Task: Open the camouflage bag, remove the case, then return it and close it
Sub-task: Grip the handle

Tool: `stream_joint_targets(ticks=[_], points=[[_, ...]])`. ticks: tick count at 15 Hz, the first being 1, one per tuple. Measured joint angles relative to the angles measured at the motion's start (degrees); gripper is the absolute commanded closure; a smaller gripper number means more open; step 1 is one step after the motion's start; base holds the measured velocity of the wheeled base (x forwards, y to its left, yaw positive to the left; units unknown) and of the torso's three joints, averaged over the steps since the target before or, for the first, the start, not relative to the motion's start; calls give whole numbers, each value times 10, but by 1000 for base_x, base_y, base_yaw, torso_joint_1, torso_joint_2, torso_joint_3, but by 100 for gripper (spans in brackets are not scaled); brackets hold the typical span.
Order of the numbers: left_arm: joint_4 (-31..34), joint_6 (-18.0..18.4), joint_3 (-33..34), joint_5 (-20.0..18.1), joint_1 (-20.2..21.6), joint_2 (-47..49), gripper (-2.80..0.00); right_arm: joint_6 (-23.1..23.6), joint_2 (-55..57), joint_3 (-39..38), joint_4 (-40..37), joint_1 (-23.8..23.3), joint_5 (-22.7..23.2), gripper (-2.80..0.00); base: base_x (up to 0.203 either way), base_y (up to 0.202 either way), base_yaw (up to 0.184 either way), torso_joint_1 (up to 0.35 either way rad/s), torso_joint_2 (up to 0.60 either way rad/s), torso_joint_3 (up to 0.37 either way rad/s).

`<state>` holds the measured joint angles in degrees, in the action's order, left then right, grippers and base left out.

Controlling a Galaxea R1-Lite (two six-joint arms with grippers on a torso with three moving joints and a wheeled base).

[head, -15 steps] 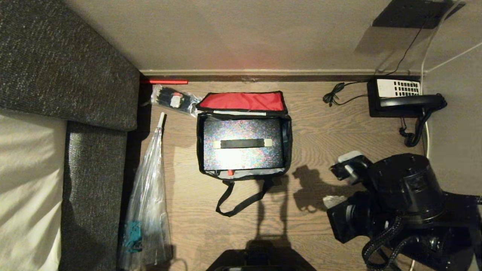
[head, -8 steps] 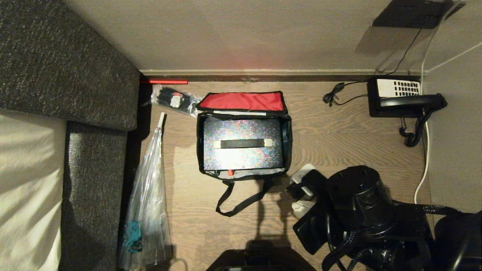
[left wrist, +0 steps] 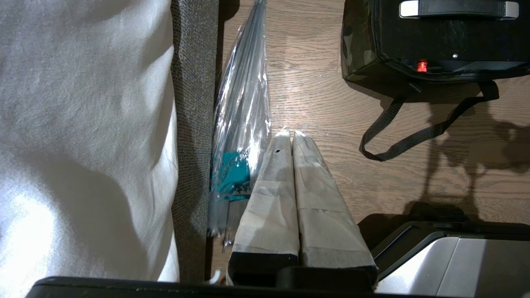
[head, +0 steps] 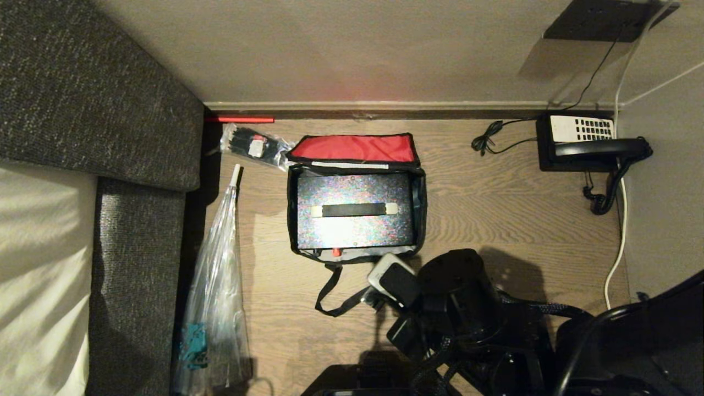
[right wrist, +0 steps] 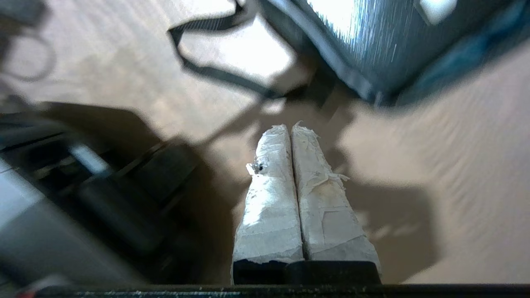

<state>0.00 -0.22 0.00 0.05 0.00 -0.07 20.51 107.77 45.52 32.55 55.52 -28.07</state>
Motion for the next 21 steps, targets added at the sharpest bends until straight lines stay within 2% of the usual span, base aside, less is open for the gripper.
stream_joint_targets(ticks=[3,4,5,8,11,14,16,19,21], points=[[0,0,0,0,0,0,0,95,46,10,90,0,-2,0,0,0,0,0,0,0],[0,0,0,0,0,0,0,119,63,14,111,-1,-3,-280,0,0,0,0,0,0],[0,0,0,0,0,0,0,135,80,21,120,-1,-9,-280,0,0,0,0,0,0],[0,0,0,0,0,0,0,171,136,51,167,-2,-63,-280,0,0,0,0,0,0],[0,0,0,0,0,0,0,237,183,68,258,-7,-69,-280,0,0,0,0,0,0],[0,0,0,0,0,0,0,296,212,78,317,-13,-69,-280,0,0,0,0,0,0],[0,0,0,0,0,0,0,372,226,92,365,-26,-68,-280,0,0,0,0,0,0],[0,0,0,0,0,0,0,530,241,97,469,-53,-70,-280,0,0,0,0,0,0],[0,0,0,0,0,0,0,607,255,99,533,-65,-75,-280,0,0,0,0,0,0]])
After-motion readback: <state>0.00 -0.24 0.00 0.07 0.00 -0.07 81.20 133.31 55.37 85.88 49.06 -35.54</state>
